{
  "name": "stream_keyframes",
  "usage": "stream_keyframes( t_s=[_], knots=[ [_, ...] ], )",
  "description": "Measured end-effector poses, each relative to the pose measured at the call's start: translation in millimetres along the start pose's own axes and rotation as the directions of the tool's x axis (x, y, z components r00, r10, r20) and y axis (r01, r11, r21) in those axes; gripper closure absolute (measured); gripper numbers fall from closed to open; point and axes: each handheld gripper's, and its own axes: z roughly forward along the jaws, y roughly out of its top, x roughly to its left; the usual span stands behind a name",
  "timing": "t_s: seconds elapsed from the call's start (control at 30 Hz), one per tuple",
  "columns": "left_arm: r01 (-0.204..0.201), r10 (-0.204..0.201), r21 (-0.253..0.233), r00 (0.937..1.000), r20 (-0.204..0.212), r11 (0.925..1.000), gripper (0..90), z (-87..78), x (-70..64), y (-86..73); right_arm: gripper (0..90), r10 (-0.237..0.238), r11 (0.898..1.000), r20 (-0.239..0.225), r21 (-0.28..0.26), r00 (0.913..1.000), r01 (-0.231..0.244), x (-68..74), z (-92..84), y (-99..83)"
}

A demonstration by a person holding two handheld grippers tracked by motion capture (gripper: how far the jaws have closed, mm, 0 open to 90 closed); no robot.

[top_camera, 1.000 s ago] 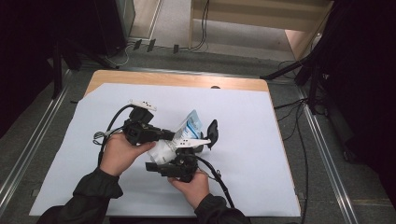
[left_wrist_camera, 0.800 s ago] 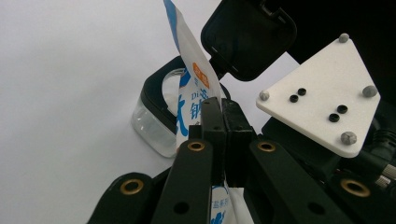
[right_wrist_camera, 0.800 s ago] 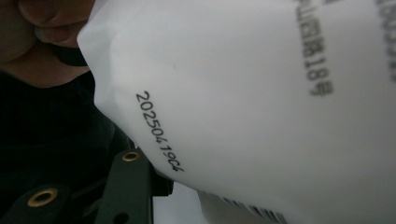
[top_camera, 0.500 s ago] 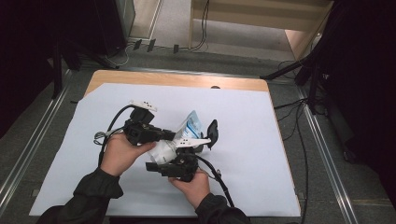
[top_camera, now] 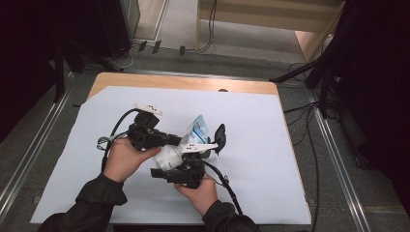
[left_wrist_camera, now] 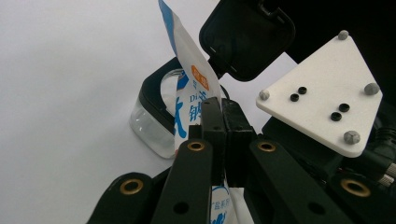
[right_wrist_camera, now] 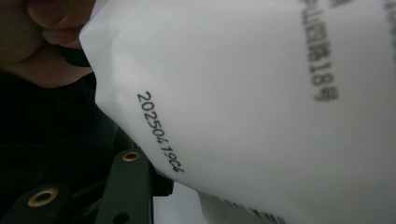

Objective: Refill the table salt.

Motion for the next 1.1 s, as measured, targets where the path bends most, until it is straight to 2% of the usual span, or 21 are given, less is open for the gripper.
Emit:
stream_keyframes(
  t_s=[1.1],
  knots=[
    [-0.002,0.002,-0.011,0.9999,-0.011,0.9999,90.0,-2.5,-1.1,3.0,55.4,0.010,1.000,-0.019,-0.011,0.9998,-0.010,0.5,-0.2,2.9]
  ],
)
